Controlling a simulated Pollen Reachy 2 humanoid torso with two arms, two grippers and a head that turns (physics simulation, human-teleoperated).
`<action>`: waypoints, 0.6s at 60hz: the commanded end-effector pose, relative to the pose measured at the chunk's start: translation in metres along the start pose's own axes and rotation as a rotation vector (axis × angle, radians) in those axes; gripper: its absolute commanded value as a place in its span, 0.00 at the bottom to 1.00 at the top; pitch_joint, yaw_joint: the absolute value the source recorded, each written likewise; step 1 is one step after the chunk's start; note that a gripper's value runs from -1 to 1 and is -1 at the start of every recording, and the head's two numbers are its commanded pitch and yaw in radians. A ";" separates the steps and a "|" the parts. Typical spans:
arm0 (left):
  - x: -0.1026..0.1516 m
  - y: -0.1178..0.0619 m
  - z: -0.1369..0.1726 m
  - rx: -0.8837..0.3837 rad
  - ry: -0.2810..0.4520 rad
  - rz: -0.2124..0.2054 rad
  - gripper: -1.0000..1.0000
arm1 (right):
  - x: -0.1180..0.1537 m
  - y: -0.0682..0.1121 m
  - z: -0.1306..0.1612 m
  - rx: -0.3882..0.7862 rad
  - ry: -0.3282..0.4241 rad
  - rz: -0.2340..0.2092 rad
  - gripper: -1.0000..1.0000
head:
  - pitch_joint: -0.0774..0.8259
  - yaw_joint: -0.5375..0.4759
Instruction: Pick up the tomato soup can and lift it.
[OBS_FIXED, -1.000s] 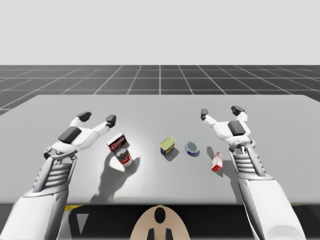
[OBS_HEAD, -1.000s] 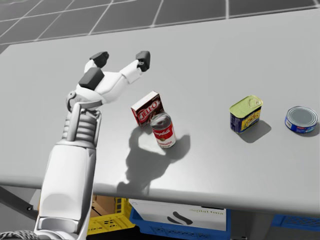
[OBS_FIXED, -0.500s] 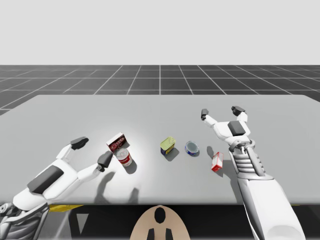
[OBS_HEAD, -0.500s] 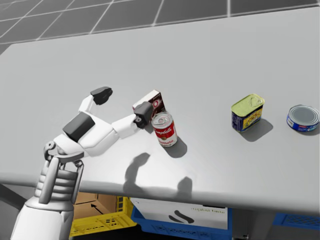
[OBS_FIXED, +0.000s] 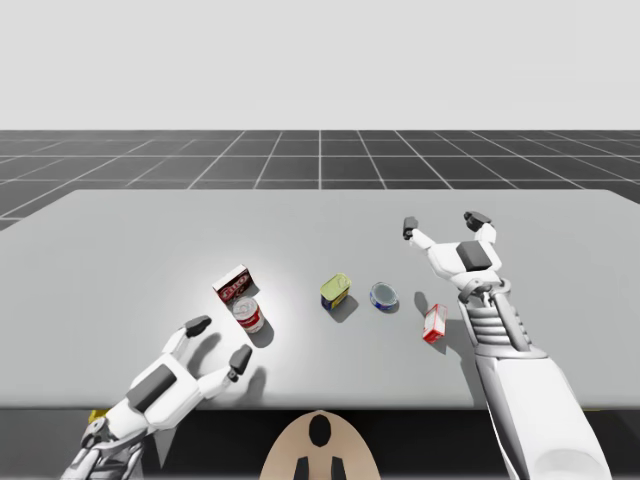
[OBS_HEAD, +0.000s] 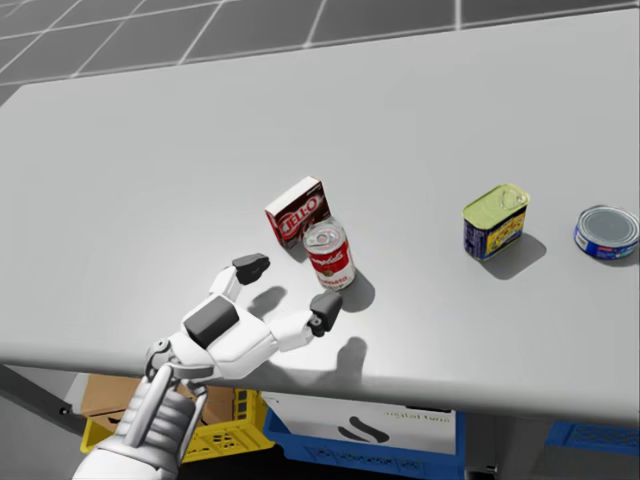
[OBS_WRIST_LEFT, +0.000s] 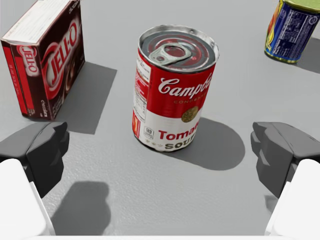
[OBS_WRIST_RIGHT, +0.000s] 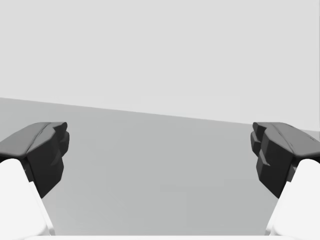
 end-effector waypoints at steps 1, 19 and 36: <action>-0.011 -0.005 -0.019 -0.008 0.033 -0.003 0.00 | 0.000 0.000 0.000 -0.001 -0.001 -0.001 0.00 | 0.87 0.82; 0.003 -0.015 -0.053 0.017 0.040 -0.018 0.00 | 0.001 0.000 0.000 -0.001 -0.005 -0.001 0.00 | 0.87 0.81; 0.011 -0.024 -0.073 0.027 0.062 -0.026 0.00 | 0.003 -0.002 0.000 -0.002 -0.017 0.000 0.00 | 0.87 0.80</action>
